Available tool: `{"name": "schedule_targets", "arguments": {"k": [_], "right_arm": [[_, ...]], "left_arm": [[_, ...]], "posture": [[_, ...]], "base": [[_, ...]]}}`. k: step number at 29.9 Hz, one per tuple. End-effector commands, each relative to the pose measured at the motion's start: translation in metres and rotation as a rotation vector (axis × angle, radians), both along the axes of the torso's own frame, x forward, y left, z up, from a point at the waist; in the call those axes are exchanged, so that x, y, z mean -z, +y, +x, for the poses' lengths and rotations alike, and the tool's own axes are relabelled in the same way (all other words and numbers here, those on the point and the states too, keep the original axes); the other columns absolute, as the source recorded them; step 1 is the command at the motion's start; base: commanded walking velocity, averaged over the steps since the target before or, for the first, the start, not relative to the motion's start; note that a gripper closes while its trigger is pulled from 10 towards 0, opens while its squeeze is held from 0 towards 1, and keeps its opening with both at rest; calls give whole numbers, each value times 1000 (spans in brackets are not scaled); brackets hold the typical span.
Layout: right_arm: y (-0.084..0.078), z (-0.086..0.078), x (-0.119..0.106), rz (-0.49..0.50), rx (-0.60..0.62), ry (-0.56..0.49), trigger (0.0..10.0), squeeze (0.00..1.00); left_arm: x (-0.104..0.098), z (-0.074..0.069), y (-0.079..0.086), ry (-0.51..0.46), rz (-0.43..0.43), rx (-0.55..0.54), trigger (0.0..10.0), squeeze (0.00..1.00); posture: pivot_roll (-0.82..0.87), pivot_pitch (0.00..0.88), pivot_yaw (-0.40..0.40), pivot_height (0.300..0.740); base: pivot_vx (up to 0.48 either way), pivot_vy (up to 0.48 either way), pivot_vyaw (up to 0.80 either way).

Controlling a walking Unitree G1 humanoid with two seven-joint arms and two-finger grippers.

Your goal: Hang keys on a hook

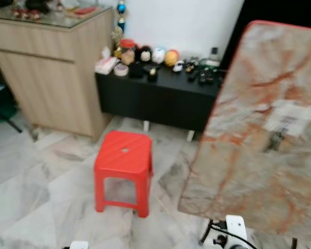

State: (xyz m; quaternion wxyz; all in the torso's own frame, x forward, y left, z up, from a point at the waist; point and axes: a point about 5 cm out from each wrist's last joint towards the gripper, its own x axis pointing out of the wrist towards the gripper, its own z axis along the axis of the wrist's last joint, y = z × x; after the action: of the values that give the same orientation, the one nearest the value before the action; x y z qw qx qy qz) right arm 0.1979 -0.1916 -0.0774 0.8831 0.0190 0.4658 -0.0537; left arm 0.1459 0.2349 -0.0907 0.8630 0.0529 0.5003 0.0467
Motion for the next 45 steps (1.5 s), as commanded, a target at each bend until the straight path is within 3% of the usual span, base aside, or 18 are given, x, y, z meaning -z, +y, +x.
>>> {"name": "schedule_targets", "arguments": {"k": [1,18,22,28,32,37,39,41,45], "right_arm": [[-15,-12,4,-27,30,48,10000,0],[-17,-19,6,-45,-7,47,10000,0],[0,-38,17,-34,-30,66,10000,0],[1,-43,19,-17,25,64,10000,0],[4,-56,24,-18,26,90,10000,0],[19,-67,28,16,52,94,10000,0],[20,-65,28,19,57,89,10000,0],[14,-48,22,13,63,69,10000,0],[16,-39,19,17,54,53,10000,0]], "left_arm": [[3,-1,-12,15,-21,33,10000,0],[7,-13,-11,42,-18,21,10000,0],[8,-15,-11,55,-15,31,10000,0],[8,-13,-12,60,-10,39,10000,0],[8,-14,-11,60,-7,39,10000,0],[9,-21,-3,92,15,69,10000,0],[8,-22,-2,93,18,72,10000,0],[7,-20,0,89,25,75,10000,0],[1,-4,2,51,39,103,10000,0]], "posture": [[38,0,-75,740],[45,0,-90,740],[20,0,-78,740],[17,0,-70,740],[32,0,-60,740],[15,0,-22,740],[17,0,-18,740],[23,0,-19,740],[19,25,-31,740]], "base": [[0,-371,-750],[0,-372,-159],[0,-371,363],[0,-372,196],[0,-372,0],[0,-373,0],[0,-375,0],[0,-373,0],[0,-372,0]]}}
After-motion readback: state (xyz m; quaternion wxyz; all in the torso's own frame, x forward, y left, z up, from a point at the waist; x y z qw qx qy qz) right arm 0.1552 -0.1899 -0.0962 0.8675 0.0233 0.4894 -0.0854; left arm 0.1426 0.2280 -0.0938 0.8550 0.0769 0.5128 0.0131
